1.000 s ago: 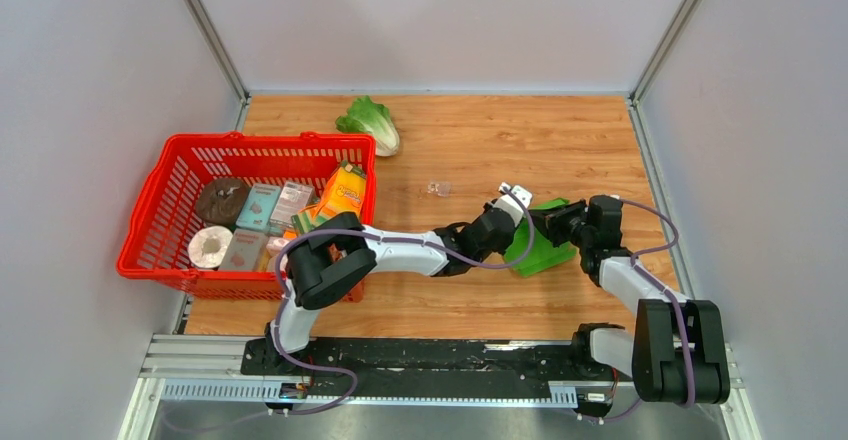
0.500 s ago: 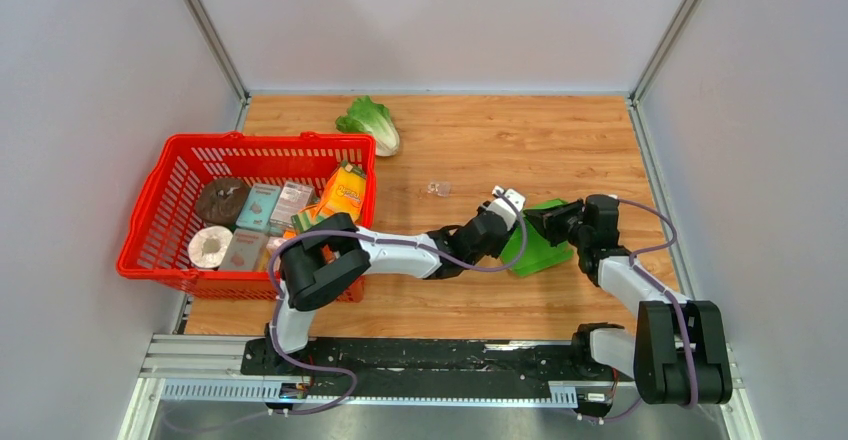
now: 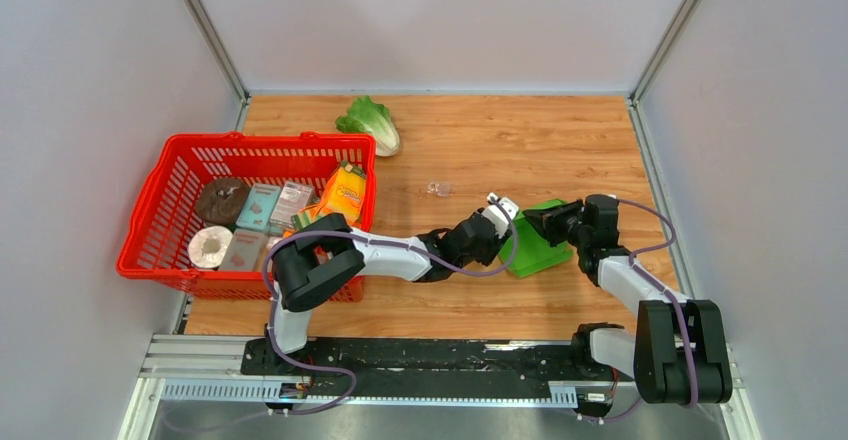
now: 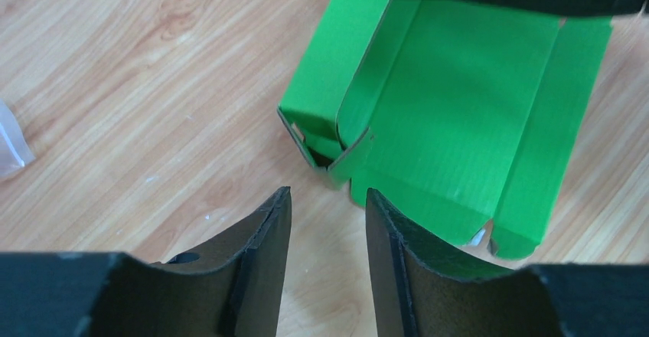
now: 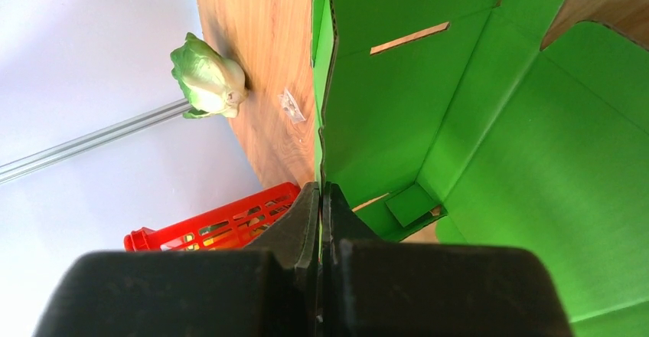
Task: Fold the paper box
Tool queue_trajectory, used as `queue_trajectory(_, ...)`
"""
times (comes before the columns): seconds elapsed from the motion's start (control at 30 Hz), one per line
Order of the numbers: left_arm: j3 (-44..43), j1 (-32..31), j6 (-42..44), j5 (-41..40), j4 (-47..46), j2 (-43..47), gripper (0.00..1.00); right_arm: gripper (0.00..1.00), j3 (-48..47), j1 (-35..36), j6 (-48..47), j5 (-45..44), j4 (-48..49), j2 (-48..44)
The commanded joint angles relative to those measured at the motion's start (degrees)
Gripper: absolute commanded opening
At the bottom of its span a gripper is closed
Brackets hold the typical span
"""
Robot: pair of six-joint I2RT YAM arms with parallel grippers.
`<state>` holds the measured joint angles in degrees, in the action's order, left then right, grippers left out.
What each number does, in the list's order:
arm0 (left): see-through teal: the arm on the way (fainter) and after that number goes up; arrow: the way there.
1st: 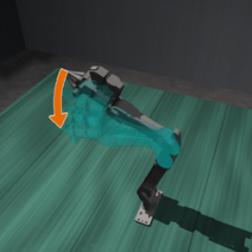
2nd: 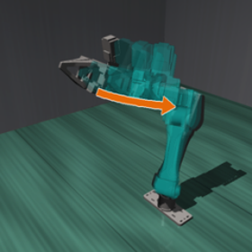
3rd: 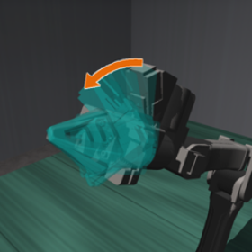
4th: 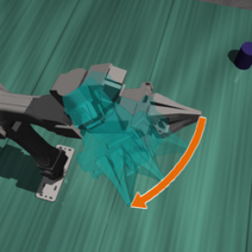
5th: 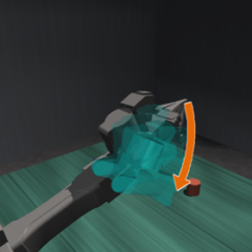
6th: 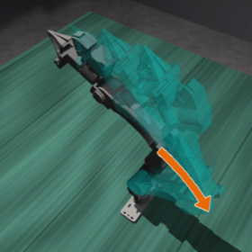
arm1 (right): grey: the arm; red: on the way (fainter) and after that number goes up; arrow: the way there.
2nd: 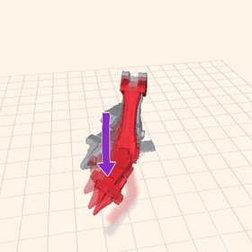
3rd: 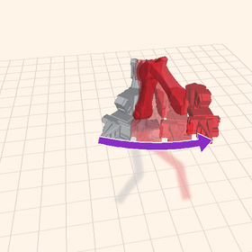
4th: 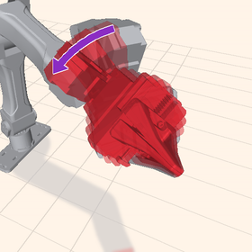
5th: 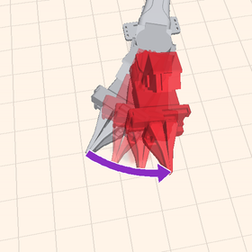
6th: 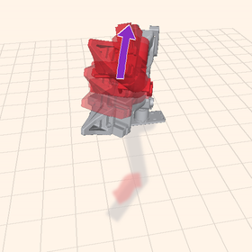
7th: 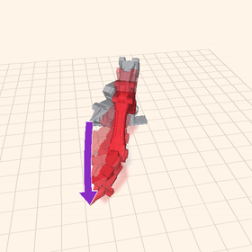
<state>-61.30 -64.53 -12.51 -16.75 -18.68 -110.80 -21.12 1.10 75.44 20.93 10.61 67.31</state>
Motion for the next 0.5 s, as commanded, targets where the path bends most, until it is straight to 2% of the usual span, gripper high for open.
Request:
queue_trajectory(0.0, -3.7, 0.5, 0.1, 0.5, -2.9, 0.4, 0.49, 0.0, 1.5, 0.7, -1.3, -0.3, -7.9, 1.3)
queue_trajectory(0.1, -6.6, 0.6, -0.2, -2.4, -0.1, -1.0, 0.49, 0.0, 1.7, 0.7, -0.7, 0.1, -7.5, 1.3)
queue_trajectory(0.33, -10.2, 0.6, -0.9, -5.2, 3.4, -4.2, 0.33, 0.0, 1.6, 0.7, 0.1, 0.6, -7.4, 1.6)
queue_trajectory(0.47, -11.6, 0.4, -1.5, -7.9, 5.1, -4.9, 0.28, 0.0, 1.8, 1.2, 0.8, 0.3, -7.2, 1.6)
